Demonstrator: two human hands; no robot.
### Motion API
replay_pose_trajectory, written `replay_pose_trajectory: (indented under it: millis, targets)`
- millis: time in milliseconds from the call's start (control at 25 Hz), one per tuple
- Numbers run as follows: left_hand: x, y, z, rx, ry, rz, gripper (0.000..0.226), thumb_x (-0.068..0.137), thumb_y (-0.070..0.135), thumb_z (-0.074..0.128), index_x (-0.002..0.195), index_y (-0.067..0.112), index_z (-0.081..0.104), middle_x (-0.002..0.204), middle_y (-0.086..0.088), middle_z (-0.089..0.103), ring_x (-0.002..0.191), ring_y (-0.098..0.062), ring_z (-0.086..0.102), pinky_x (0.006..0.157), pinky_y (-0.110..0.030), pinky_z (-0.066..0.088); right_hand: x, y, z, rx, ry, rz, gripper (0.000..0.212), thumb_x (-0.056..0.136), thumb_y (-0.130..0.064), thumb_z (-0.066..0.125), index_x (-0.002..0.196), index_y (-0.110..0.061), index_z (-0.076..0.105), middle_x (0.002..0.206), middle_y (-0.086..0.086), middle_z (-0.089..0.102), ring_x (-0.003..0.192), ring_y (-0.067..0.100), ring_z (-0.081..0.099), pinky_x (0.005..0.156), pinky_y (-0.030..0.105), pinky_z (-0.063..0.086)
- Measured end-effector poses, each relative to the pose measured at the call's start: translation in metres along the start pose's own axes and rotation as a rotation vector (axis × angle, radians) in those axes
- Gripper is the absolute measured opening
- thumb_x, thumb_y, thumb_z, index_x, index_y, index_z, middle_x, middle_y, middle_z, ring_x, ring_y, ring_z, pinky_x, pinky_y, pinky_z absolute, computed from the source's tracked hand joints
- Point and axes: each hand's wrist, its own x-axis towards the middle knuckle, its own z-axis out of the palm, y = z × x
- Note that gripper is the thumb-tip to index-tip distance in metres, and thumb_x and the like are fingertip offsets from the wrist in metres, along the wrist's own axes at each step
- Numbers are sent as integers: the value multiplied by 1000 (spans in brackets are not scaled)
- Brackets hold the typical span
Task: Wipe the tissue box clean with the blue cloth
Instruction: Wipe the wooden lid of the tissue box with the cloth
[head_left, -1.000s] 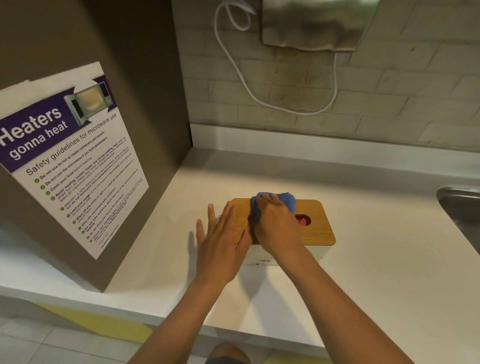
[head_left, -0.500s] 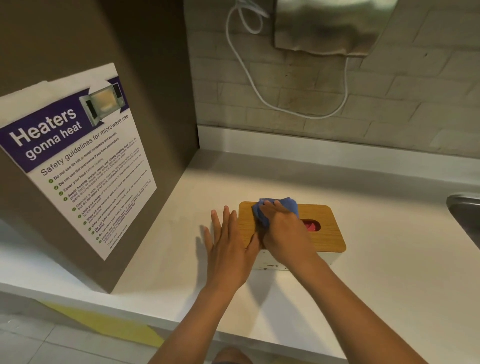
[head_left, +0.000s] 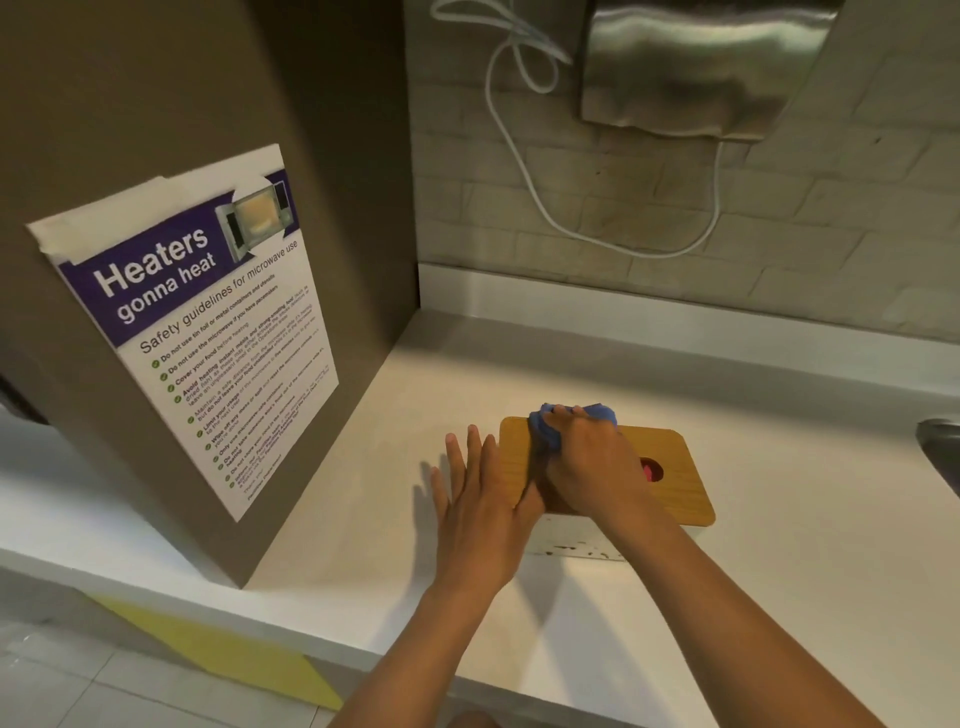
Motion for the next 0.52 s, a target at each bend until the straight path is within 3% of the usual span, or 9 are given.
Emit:
replay_pose_trajectory:
  millis: [40, 120, 200, 280, 360, 400, 520]
  targets:
    - [0, 0, 1, -1, 3, 3, 116, 70, 86, -25, 163, 20, -8, 170, -2, -20, 145, -20, -36, 117, -46, -22, 4, -3, -2, -21, 32, 47, 20, 89, -2, 46, 98, -14, 59, 92, 3, 62, 82, 19, 61, 70, 27, 50]
    - [2, -3, 2, 34, -24, -9, 93, 93, 77, 6, 163, 19, -8, 169, -3, -21, 150, -24, -32, 119, -48, -21, 2, -20, 2, -38, 32, 31, 20, 90, -2, 48, 101, -13, 61, 94, 4, 64, 83, 18, 63, 81, 30, 52]
    - [2, -3, 1, 59, -45, -23, 82, 104, 57, 32, 163, 17, -9, 169, -5, -22, 152, -27, -29, 123, -50, -17, -10, -26, 11, 0, -37, -59, 21, 83, 1, 53, 93, -17, 58, 90, 1, 61, 77, 16, 60, 73, 27, 53]
    - [1, -1, 0, 46, -47, -24, 82, 103, 63, 24, 163, 17, -9, 169, -6, -22, 152, -26, -29, 121, -48, -18, -14, -13, 8, 71, -86, -83, 27, 76, 4, 50, 87, -20, 54, 89, -2, 57, 75, 15, 56, 63, 26, 51]
    - [1, 4, -1, -4, -31, -30, 104, 82, 83, -11, 163, 18, -10, 170, -3, -20, 149, -22, -32, 118, -46, -20, -4, -5, -4, 29, -64, -23, 28, 80, 4, 47, 89, -20, 56, 90, 1, 60, 79, 18, 59, 66, 27, 51]
    - [1, 5, -1, -19, -31, -28, 110, 75, 85, -17, 163, 18, -10, 170, -2, -20, 149, -22, -32, 118, -46, -20, 1, -6, -7, -5, -58, 25, 27, 84, 3, 46, 97, -17, 59, 95, 3, 61, 83, 20, 61, 70, 27, 50]
    - [1, 2, -1, 23, -54, -19, 87, 99, 66, 20, 162, 16, -13, 168, -3, -25, 152, -26, -30, 122, -51, -18, 0, -28, -2, -59, -94, 5, 28, 86, 0, 47, 108, -11, 61, 103, 5, 62, 91, 20, 63, 75, 27, 51]
